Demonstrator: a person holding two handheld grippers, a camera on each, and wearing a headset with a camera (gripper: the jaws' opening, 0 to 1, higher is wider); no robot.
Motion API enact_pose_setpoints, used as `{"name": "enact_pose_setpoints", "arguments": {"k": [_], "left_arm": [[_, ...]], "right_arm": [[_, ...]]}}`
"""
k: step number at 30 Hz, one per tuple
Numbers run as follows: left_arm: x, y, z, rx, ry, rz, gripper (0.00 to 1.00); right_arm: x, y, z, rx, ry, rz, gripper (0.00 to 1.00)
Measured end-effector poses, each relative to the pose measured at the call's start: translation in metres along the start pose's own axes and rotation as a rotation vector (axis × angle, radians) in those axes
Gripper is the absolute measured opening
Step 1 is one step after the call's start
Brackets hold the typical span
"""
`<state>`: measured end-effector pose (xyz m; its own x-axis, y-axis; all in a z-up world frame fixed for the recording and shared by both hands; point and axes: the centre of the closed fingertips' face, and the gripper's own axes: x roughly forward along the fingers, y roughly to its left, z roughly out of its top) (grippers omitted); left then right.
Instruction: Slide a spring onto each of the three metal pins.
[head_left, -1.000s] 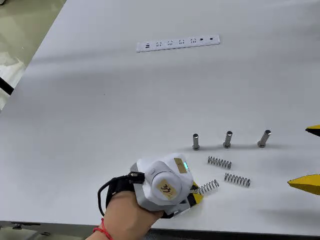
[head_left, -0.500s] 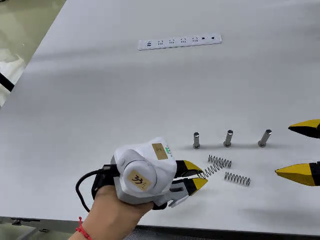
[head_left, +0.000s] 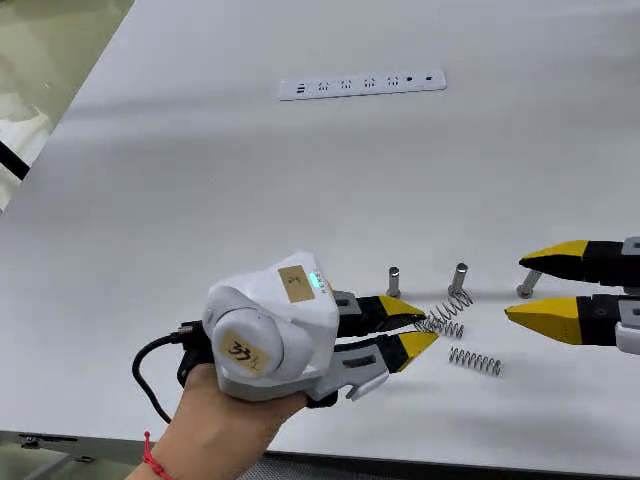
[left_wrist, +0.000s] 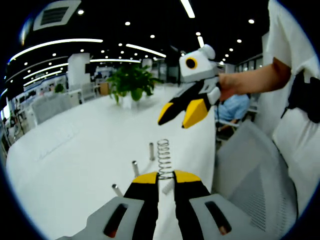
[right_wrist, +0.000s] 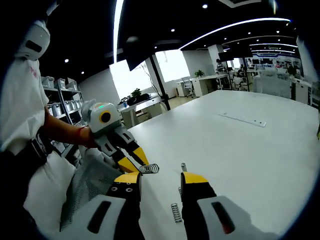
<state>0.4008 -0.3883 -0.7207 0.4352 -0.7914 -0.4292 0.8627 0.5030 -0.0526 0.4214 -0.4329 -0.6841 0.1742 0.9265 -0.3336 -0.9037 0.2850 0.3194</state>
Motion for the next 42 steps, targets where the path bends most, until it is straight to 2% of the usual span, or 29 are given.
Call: {"name": "enact_pose_setpoints", "arguments": {"k": [3,6,16,29,42], "left_arm": [[-0.001,0.0,0.011,-0.006,-0.039,-0.001,0.1],[-0.002,0.001,0.019,-0.009,-0.07,0.001,0.1],[-0.002,-0.001,0.035,-0.02,-0.134,-0.01,0.1],[-0.002,-0.004,0.041,-0.022,-0.159,-0.021,0.1],[0.0,-0.005,0.038,-0.025,-0.148,-0.031,0.11]], "right_arm": [[0.003,0.005,0.01,0.056,-0.048,0.025,0.3],[0.005,0.007,0.017,0.095,-0.074,0.039,0.28],[0.01,0.009,0.028,0.146,-0.111,0.074,0.2],[0.01,0.016,0.031,0.165,-0.121,0.095,0.14],[0.012,0.02,0.031,0.136,-0.108,0.102,0.13]]}}
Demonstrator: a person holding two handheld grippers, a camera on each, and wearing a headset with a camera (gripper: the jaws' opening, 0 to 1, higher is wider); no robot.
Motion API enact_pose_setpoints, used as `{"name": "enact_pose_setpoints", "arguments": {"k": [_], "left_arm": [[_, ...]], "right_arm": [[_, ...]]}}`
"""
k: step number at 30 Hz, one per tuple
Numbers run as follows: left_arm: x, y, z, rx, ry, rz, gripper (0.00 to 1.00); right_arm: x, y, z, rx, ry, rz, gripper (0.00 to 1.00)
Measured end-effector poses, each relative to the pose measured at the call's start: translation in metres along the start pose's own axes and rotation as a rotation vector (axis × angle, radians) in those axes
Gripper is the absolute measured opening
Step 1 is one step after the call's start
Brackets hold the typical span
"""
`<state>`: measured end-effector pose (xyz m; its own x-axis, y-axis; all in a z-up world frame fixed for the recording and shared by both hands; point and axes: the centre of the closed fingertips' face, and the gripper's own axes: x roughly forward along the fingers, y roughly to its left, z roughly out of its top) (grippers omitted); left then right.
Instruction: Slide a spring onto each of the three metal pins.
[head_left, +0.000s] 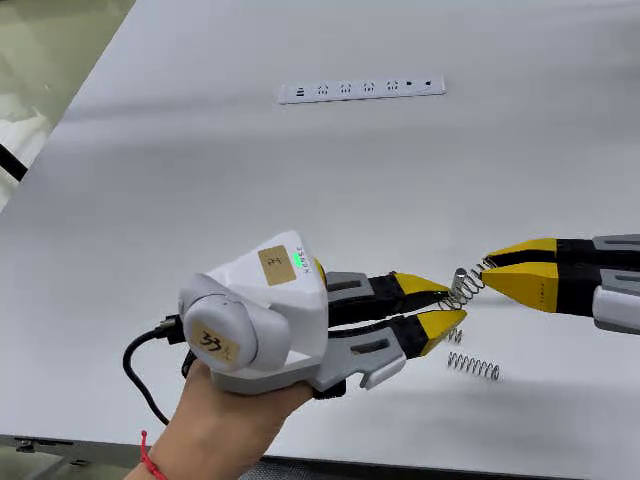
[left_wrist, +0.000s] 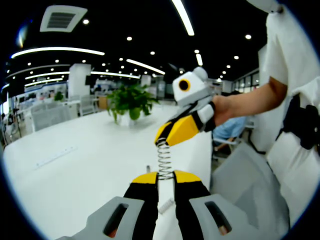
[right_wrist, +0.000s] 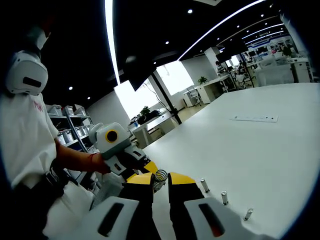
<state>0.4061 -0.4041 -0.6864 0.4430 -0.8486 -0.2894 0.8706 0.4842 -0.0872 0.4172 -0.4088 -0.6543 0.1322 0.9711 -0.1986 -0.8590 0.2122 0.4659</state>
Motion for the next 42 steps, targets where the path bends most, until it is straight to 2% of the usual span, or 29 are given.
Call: {"name": "enact_pose_setpoints", "arguments": {"k": [18,30,42], "left_arm": [[0.002,-0.003,-0.006,-0.001,0.023,-0.019,0.1],[0.004,-0.007,-0.008,0.004,0.033,-0.029,0.1],[0.005,-0.009,-0.01,0.013,0.037,-0.041,0.1]], "right_arm": [[0.006,0.014,-0.002,-0.1,0.071,0.021,0.12],[0.01,0.025,-0.005,-0.19,0.14,0.035,0.12],[0.01,0.025,-0.007,-0.245,0.182,0.046,0.12]]}}
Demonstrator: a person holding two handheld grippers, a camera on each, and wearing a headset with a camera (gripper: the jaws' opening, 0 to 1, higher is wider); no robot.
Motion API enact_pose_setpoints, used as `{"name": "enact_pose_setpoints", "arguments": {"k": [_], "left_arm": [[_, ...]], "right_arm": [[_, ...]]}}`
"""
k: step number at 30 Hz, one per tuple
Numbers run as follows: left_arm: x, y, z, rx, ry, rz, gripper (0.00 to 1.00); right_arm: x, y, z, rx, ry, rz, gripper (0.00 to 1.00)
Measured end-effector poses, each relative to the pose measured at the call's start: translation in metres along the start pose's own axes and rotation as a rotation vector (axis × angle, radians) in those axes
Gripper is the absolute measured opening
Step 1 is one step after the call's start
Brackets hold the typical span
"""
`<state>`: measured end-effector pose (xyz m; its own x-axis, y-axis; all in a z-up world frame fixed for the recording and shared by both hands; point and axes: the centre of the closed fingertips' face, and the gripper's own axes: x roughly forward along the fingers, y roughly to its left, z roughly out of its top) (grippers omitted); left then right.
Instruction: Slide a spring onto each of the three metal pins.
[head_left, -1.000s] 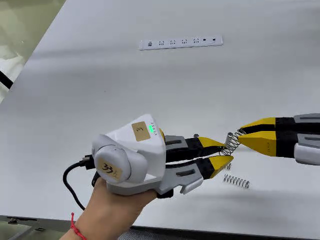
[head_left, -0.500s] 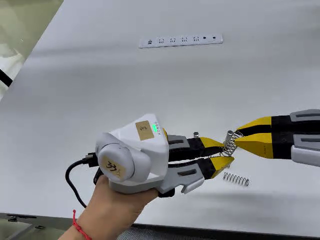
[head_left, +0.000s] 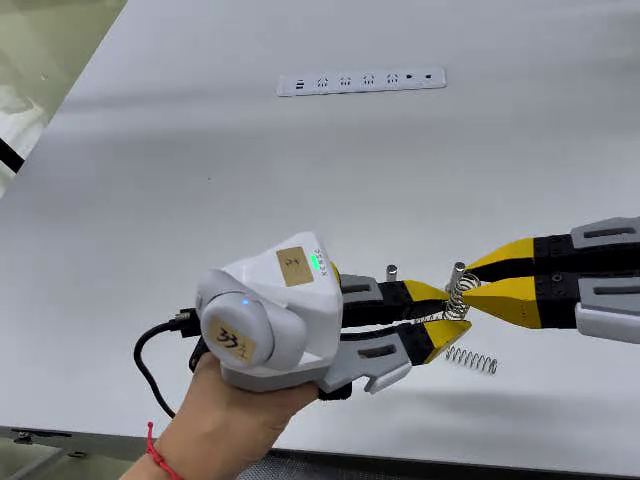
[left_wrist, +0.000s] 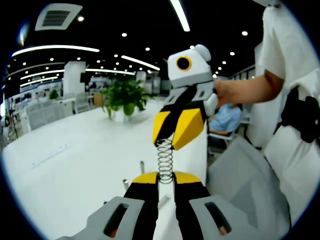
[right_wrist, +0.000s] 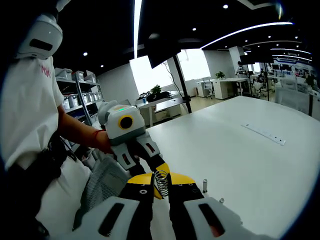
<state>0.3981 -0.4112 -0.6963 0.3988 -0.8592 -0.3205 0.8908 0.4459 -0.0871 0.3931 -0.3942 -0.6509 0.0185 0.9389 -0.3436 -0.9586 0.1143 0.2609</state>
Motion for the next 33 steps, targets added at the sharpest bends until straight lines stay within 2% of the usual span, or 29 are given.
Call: {"name": "enact_pose_setpoints", "arguments": {"k": [8,11,14,19,21,24,29,33], "left_arm": [[0.001,0.0,0.0,0.002,-0.001,-0.002,0.1],[0.001,0.0,0.0,0.001,-0.001,-0.004,0.1],[0.002,0.0,-0.001,0.0,0.0,-0.005,0.1],[0.004,-0.001,-0.001,0.003,0.002,-0.011,0.1],[0.005,-0.001,-0.001,0.009,0.004,-0.014,0.1],[0.006,-0.001,-0.003,0.016,0.01,-0.017,0.1],[0.007,0.0,-0.005,0.024,0.014,-0.02,0.1],[0.008,0.0,-0.007,0.029,0.017,-0.024,0.1]], "right_arm": [[-0.002,-0.002,-0.001,-0.035,0.03,0.005,0.16],[-0.004,-0.002,-0.003,-0.073,0.068,0.01,0.18],[-0.004,-0.003,-0.005,-0.122,0.12,0.016,0.21],[-0.001,0.001,-0.01,-0.272,0.253,0.053,0.22],[0.001,0.002,-0.01,-0.297,0.284,0.071,0.22],[0.004,0.004,-0.009,-0.349,0.336,0.103,0.22],[0.005,0.003,-0.016,-0.477,0.482,0.166,0.21],[0.008,0.006,-0.02,-0.534,0.546,0.216,0.2]]}}
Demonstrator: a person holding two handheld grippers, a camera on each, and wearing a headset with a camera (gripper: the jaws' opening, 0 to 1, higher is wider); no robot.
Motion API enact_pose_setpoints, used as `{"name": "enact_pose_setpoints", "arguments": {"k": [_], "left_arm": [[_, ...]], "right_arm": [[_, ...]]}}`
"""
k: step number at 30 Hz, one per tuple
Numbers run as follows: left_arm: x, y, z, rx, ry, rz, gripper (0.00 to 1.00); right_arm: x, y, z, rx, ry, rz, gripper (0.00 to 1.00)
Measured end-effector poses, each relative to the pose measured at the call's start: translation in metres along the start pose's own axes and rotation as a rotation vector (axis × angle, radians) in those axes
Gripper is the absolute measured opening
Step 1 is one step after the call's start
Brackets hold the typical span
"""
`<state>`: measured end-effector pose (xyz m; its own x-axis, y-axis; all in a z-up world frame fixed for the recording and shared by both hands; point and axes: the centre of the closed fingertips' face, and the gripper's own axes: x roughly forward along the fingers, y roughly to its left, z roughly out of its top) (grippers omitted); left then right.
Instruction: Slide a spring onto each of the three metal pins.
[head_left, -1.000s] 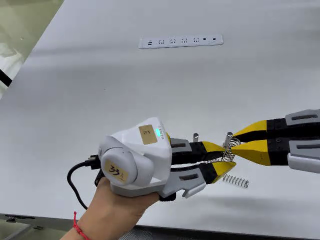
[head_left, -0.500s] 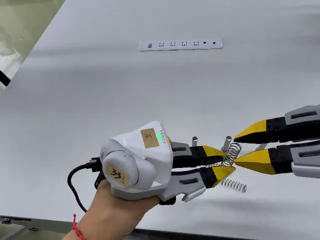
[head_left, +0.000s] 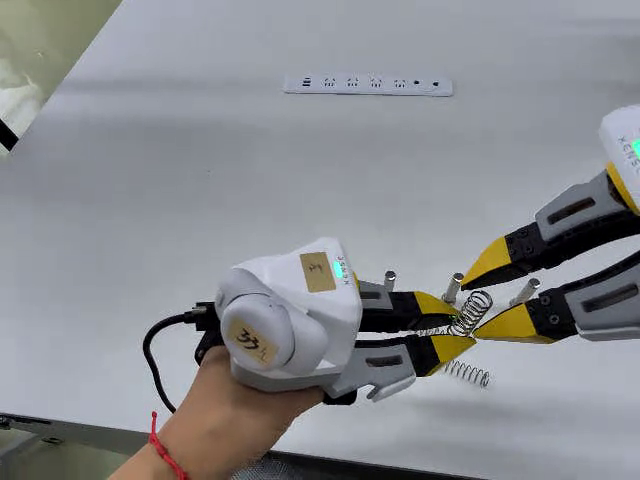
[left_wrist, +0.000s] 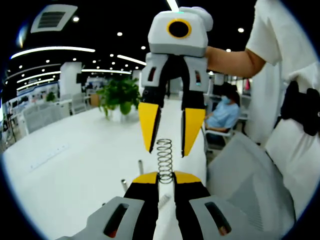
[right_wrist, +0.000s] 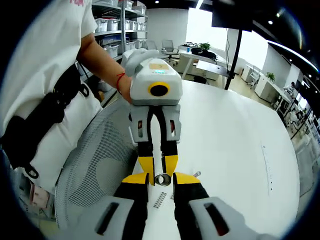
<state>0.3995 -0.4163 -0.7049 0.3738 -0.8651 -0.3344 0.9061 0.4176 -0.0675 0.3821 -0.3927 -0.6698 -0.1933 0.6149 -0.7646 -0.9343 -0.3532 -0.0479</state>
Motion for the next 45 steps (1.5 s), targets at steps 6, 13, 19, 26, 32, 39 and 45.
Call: {"name": "enact_pose_setpoints", "arguments": {"k": [6,13,19,26,32,39,45], "left_arm": [[0.0,0.0,-0.003,0.008,0.003,-0.008,0.1],[-0.001,0.0,-0.005,0.01,0.006,-0.017,0.1],[-0.002,0.001,-0.004,0.008,-0.001,-0.018,0.1],[-0.003,0.002,-0.006,0.006,-0.002,-0.015,0.1],[-0.004,0.003,-0.006,0.001,-0.009,-0.015,0.1],[-0.006,0.004,-0.008,-0.004,-0.012,-0.008,0.11],[-0.007,0.005,-0.009,-0.02,-0.017,-0.002,0.11]], "right_arm": [[0.005,-0.002,-0.008,-0.063,0.073,0.053,0.18],[0.007,-0.005,-0.012,-0.097,0.114,0.097,0.15],[0.009,-0.005,-0.014,-0.119,0.137,0.111,0.13],[0.011,-0.005,-0.014,-0.135,0.151,0.122,0.12],[0.013,-0.005,-0.013,-0.137,0.162,0.13,0.12],[0.016,-0.007,-0.011,-0.129,0.168,0.135,0.12],[0.018,-0.007,-0.01,-0.125,0.17,0.142,0.12]]}}
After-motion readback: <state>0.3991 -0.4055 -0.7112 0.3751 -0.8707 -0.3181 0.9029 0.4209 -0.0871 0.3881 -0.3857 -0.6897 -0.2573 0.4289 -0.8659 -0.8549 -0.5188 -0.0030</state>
